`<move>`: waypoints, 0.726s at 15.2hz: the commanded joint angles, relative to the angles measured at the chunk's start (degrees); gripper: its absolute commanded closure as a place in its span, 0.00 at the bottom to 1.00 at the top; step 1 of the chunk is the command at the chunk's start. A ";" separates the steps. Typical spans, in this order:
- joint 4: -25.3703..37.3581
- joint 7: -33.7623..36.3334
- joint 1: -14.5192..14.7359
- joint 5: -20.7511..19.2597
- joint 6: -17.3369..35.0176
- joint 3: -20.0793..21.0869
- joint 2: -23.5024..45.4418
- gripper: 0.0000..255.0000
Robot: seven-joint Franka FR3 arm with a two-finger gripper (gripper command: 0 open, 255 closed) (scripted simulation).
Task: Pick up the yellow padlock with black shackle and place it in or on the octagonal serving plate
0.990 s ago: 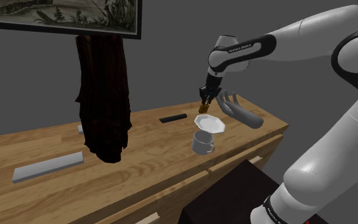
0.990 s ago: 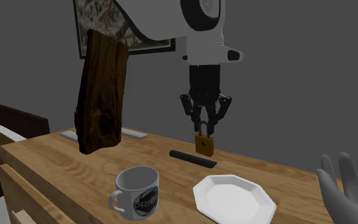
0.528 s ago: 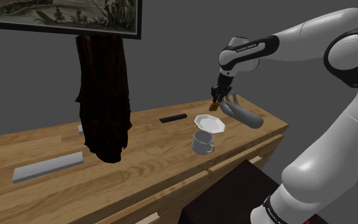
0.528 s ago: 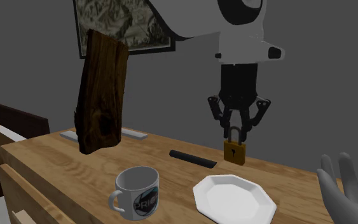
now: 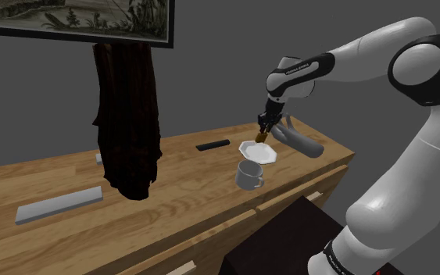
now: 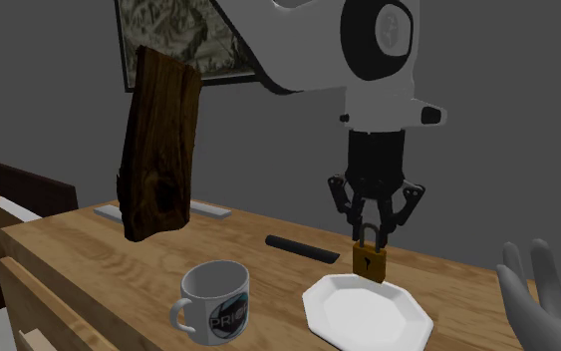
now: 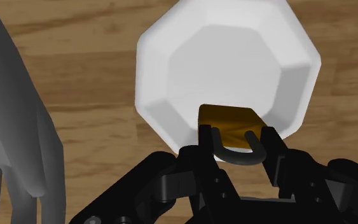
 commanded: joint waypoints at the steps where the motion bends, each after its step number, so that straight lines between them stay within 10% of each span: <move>1: -0.90 -0.04 0.00 0.06 1.58 0.01 0.65 1.00; 11: -3.29 -0.33 -0.03 0.44 7.38 0.05 4.07 1.00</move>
